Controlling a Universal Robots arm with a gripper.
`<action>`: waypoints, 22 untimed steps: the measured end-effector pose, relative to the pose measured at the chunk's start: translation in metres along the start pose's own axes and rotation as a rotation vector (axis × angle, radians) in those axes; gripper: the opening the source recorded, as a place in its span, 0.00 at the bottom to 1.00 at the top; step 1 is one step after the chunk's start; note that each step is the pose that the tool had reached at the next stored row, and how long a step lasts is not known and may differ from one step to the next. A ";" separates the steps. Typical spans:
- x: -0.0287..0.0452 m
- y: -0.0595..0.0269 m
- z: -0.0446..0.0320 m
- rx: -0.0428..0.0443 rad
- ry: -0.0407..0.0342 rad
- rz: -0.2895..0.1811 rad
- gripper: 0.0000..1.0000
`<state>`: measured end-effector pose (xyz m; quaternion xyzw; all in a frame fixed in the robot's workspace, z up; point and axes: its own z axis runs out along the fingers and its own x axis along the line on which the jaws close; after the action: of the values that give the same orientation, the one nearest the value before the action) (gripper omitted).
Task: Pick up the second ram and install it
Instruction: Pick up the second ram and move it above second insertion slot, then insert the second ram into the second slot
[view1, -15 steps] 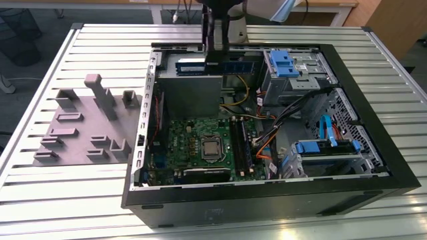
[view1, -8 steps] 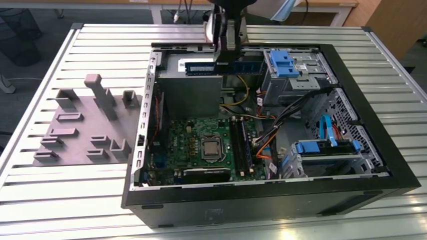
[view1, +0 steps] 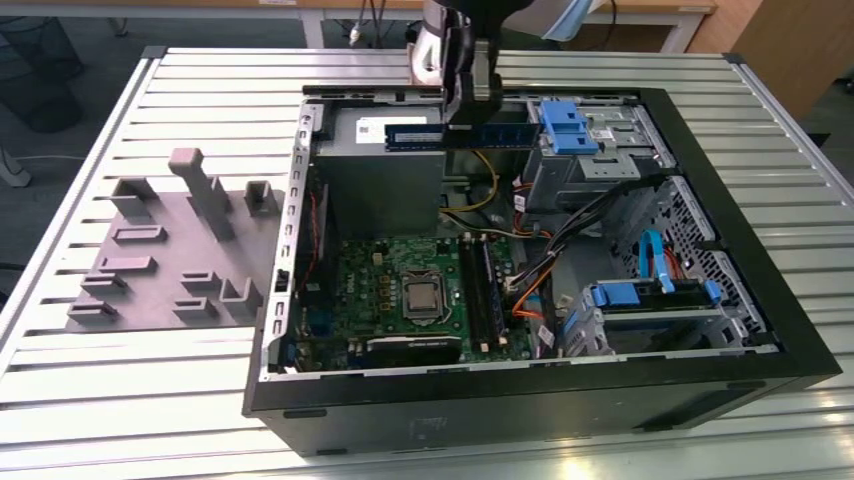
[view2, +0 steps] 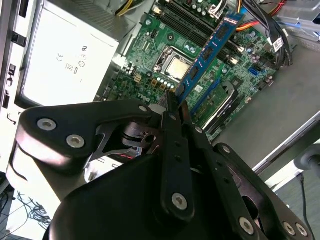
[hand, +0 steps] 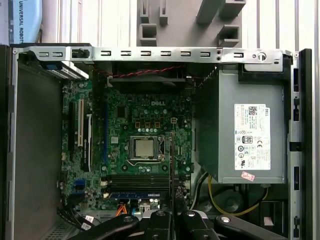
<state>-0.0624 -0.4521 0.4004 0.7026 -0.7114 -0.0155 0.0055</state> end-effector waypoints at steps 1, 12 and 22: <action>0.0000 -0.0003 0.0000 0.0000 0.0000 0.000 0.14; 0.0000 -0.0035 -0.0001 0.0000 0.0000 0.000 0.14; -0.0001 -0.0061 -0.0002 0.0000 0.0000 0.000 0.14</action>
<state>-0.0562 -0.4521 0.4004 0.7026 -0.7114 -0.0155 0.0055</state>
